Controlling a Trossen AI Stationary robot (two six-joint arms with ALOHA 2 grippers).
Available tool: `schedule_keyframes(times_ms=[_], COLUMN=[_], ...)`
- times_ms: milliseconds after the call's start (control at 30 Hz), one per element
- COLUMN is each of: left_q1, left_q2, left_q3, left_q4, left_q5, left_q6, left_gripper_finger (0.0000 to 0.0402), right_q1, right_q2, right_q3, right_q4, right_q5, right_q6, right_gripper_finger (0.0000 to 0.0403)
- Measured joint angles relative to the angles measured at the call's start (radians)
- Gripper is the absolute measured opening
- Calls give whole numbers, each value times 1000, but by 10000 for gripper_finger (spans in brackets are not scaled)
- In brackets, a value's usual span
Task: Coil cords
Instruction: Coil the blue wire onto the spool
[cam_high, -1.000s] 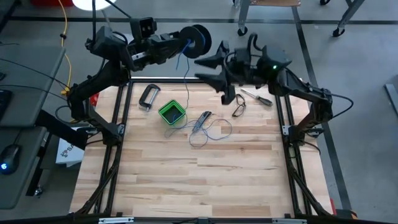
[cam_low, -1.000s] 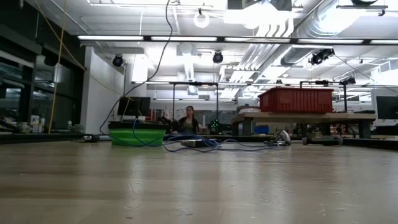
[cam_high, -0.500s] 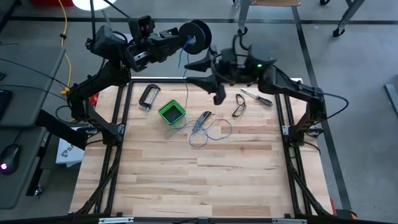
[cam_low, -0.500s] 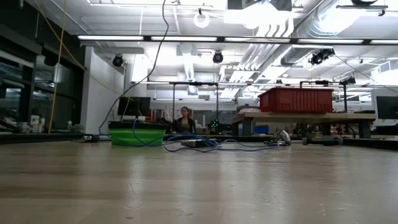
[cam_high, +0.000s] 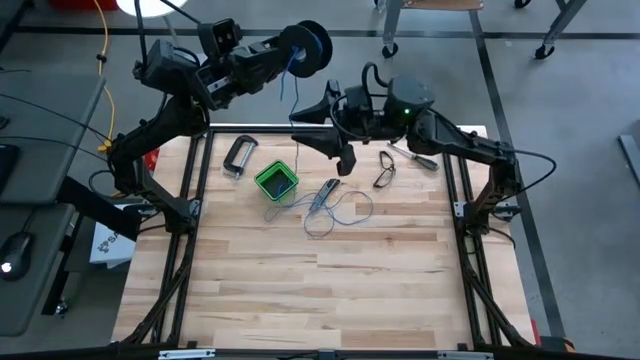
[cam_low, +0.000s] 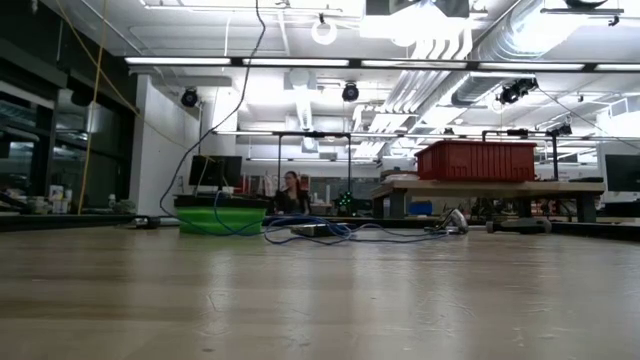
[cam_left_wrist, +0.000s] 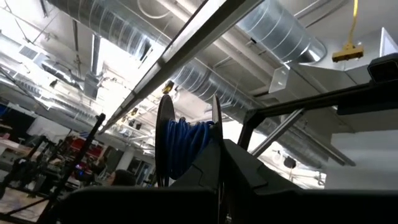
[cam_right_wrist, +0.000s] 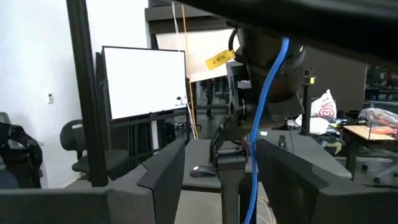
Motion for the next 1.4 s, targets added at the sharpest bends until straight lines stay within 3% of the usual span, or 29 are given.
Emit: schedule_keyframes(times_ms=[600,733,867,933,1167,1400], left_q1=[0,0,22,41,118,130], left_q2=[0,0,-11,-26,-97,-154], left_q3=[0,0,0,0,0,0], left_q4=[4,4,-8,-39,-299,-496], left_q5=[1,1,13,12,6,-11], left_q6=[-5,3,12,34,97,89], left_gripper_finger=[0,0,0,0,0,0], right_q1=[0,0,10,20,76,86], right_q2=[19,19,19,15,-31,-113], right_q3=[0,0,0,0,0,0], right_q4=[1,0,-26,-68,-229,-271], right_q5=[59,59,57,49,33,35], right_q6=[0,0,0,-2,-57,-88], right_gripper_finger=[189,151,43,14,4,1])
